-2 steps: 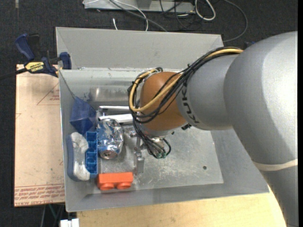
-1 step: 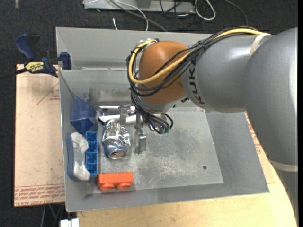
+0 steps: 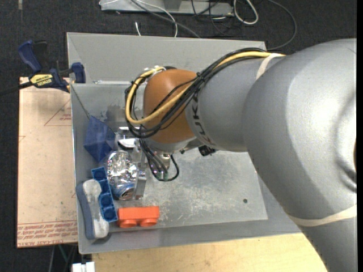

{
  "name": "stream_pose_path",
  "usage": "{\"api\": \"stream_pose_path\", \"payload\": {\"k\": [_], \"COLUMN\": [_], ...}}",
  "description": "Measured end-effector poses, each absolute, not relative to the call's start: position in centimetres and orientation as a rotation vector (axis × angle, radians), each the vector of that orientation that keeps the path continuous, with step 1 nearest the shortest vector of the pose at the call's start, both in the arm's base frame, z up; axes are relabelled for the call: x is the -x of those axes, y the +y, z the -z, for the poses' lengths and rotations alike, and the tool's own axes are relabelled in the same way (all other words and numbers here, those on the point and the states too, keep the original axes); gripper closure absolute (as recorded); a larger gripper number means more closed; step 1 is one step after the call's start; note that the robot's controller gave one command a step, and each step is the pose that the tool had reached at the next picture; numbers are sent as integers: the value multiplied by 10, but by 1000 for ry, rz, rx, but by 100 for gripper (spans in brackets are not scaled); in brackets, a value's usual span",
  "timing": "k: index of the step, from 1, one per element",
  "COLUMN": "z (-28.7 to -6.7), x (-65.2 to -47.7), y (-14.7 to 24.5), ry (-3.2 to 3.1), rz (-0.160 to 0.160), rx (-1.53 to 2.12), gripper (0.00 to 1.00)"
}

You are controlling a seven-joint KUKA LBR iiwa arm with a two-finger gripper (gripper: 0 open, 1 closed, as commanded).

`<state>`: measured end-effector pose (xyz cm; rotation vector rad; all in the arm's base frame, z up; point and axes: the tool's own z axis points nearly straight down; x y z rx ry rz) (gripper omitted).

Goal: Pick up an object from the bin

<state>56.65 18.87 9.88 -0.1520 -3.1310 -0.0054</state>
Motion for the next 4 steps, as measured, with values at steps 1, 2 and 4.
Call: {"api": "stream_pose_path", "payload": {"k": [1,2,4], "z": [-69,-70,-108], "x": [-575,-549,-546], "y": [133,166,165], "ry": [-3123,-3126,-3118], "rz": [0,6,1], "rx": [-414,274,270], "gripper": [0,100,100]}}
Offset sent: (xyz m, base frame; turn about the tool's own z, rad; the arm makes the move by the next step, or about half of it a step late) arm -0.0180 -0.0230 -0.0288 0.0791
